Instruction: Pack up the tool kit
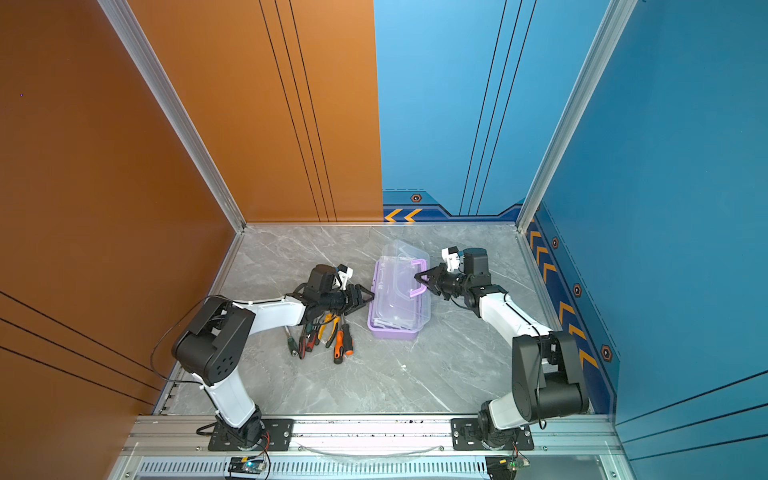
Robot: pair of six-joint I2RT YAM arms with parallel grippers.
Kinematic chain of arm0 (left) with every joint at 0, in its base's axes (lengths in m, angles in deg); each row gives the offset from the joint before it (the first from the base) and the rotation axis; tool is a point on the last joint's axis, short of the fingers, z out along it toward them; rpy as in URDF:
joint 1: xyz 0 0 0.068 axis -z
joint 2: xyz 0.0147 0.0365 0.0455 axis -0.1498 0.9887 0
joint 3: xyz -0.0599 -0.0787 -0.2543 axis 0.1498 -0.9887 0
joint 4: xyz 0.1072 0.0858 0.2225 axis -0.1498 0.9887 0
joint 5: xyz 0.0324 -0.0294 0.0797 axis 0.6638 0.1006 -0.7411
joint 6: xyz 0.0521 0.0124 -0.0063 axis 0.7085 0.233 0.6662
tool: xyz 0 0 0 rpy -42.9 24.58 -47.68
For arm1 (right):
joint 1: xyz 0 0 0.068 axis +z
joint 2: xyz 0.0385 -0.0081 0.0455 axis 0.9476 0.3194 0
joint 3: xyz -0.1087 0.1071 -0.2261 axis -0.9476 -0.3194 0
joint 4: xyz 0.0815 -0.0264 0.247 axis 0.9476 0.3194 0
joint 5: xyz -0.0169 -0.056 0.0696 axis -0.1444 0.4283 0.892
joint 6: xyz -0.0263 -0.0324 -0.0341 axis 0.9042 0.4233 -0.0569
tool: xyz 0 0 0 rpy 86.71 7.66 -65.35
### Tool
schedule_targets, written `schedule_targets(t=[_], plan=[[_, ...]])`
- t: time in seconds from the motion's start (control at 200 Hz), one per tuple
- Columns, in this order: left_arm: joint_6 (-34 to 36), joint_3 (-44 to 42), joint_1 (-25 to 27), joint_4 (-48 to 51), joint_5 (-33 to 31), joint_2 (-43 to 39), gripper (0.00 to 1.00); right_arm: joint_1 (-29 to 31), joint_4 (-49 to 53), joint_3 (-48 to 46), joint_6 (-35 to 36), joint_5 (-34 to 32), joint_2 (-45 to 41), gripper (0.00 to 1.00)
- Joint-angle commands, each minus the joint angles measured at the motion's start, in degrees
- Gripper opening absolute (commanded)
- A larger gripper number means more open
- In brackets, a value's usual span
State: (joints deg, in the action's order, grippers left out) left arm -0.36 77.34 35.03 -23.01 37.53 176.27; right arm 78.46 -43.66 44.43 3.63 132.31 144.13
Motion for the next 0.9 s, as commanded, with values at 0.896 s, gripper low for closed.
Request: schedule_targets(t=[0.896], plan=[[11.6,2.9,-1.6,17.5,-9.5,-7.0,0.61,-3.1,-13.0,-2.6,-5.6,5.9,4.5,0.00]])
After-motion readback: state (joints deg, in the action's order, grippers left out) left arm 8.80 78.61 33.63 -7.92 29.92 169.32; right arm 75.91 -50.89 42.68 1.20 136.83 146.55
